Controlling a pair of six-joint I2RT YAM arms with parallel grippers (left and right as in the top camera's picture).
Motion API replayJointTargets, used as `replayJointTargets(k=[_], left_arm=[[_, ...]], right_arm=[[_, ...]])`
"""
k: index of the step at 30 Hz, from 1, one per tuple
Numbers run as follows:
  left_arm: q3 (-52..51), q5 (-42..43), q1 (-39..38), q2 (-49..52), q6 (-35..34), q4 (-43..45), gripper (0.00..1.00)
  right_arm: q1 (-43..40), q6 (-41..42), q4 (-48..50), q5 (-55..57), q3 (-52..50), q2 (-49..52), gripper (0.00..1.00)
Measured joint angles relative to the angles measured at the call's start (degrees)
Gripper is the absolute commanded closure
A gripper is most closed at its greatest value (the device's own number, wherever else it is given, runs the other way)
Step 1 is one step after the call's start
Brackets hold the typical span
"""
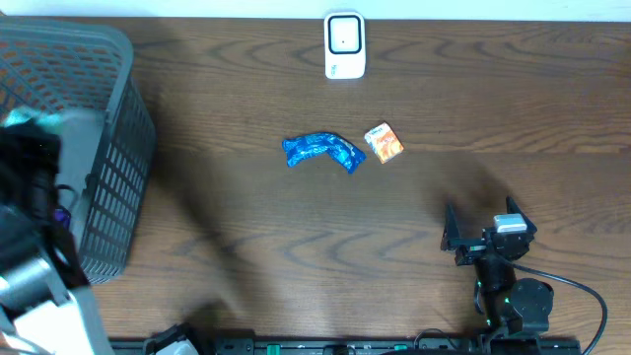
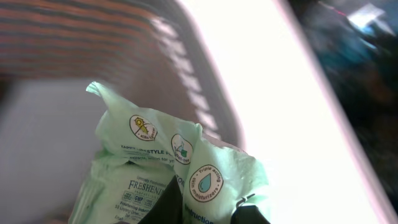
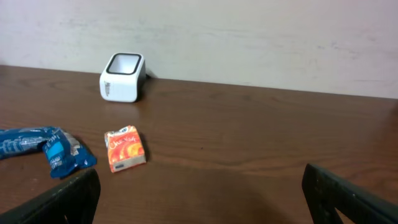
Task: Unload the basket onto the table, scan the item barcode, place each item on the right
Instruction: 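Carry the green wipes pack out and release it beside the blue packet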
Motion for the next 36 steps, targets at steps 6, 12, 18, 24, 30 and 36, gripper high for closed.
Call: replayJointTargets(k=[6,12,18,24,30,36], left_arm=[[0.0,0.22,-20.81,-1.62,5.11,2.05,0.93],[0.0,-4.68,-43.21,4.57,17.53,2.08,0.92],[0.0,-7.3,-55.6,18.05,28.3,2.62,0.93],[0.0,-12.92,-57.77,33.03,30.58,4.87,0.93],[0.0,-18.05,-57.77,43.93,25.59,6.32,0.92],[0.0,-19.93,-57.77,51.08,17.16,4.66,0.92]], right_arm=[[0.0,0.0,0.0,0.04,0.0,0.0,0.01],[0.0,0.0,-0.02,-0.04,0.0,0.0,0.01],[0.0,0.0,0.0,0.02,0.0,0.0,0.01],[0.0,-0.02,0.0,0.02,0.0,0.0,0.01],[0.0,-0.02,0.0,0.02,0.0,0.0,0.01],[0.0,-0.02,0.0,0.02,0.0,0.0,0.01]])
